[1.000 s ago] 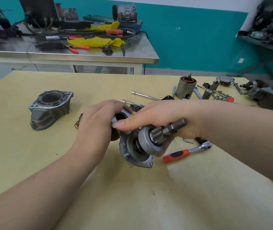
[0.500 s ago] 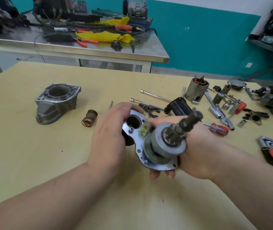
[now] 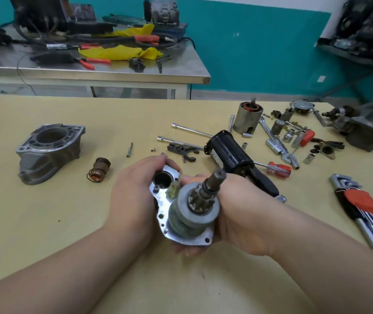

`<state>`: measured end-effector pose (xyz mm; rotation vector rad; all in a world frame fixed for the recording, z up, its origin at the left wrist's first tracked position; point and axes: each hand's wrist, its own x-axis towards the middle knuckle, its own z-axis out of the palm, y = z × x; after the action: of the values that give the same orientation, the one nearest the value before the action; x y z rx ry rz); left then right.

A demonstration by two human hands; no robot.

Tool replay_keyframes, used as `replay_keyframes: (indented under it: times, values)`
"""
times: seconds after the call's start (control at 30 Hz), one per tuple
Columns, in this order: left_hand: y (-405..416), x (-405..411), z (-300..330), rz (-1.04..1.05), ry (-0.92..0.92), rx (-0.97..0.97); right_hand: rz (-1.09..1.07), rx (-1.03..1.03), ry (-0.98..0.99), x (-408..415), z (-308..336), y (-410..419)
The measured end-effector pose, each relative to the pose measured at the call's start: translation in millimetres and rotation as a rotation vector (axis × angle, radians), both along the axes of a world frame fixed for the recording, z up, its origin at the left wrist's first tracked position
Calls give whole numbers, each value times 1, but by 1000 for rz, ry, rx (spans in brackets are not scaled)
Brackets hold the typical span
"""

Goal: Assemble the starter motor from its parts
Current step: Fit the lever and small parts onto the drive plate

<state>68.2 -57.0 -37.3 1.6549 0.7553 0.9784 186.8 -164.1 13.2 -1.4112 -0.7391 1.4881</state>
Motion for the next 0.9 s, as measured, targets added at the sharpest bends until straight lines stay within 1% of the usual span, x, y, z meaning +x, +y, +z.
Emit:
replay_keyframes:
  times: [0.03,0.1,0.13,0.2,0.23,0.27,0.3,0.33,0.37,0.4,0.43,0.5,0.57,0.6,0.63,0.67,0.7,0.73,0.8,0.83,0.9]
  values:
    - [0,1,1,-15,-51,-76,-12,3,-92,5,1,-5]
    - [1,3,2,-41,-201,-351,-100,42,-391,28,5,-17]
    - [2,4,3,-47,-237,-453,-177,86,-574,46,7,-23]
    - [2,7,5,-55,-222,-509,-394,150,-1014,87,12,-32]
    - [1,8,4,-60,-221,-519,-439,109,-1260,108,13,-34]
    - [-1,10,4,-63,-218,-524,-378,-20,-1463,126,12,-33]
    - [-2,10,4,-61,-192,-484,-238,-208,-1609,139,7,-32]
    - [-2,9,5,-64,-148,-403,-106,-371,-1679,149,-1,-30]
    - [-2,9,4,-71,-91,-299,-23,-467,-1717,154,-9,-27]
    - [-2,8,3,-74,-46,-206,8,-484,-1757,156,-17,-25]
    - [-2,8,1,-77,-11,-144,-3,-469,-1772,155,-22,-25]
    - [-2,9,0,-72,20,-115,-69,-445,-1769,158,-25,-28]
    - [-3,12,0,-59,6,-163,-149,-442,-1748,164,-16,-34]
    - [-4,13,1,-60,-15,-200,-236,-390,-1717,166,-9,-37]
    - [-5,14,1,-68,-17,-205,-347,-287,-1658,165,0,-40]
    - [-4,14,1,-78,8,-164,-458,-138,-1582,161,8,-41]
    - [-3,15,1,-87,42,-104,-538,28,-1495,154,17,-40]
    - [-2,15,1,-91,79,-45,-575,199,-1399,142,26,-37]
    - [2,13,3,-76,136,50,-544,505,-1144,113,42,-23]
    - [5,12,4,-68,146,69,-492,613,-1020,98,48,-12]
    - [10,9,5,-57,157,71,-387,750,-818,70,56,12]
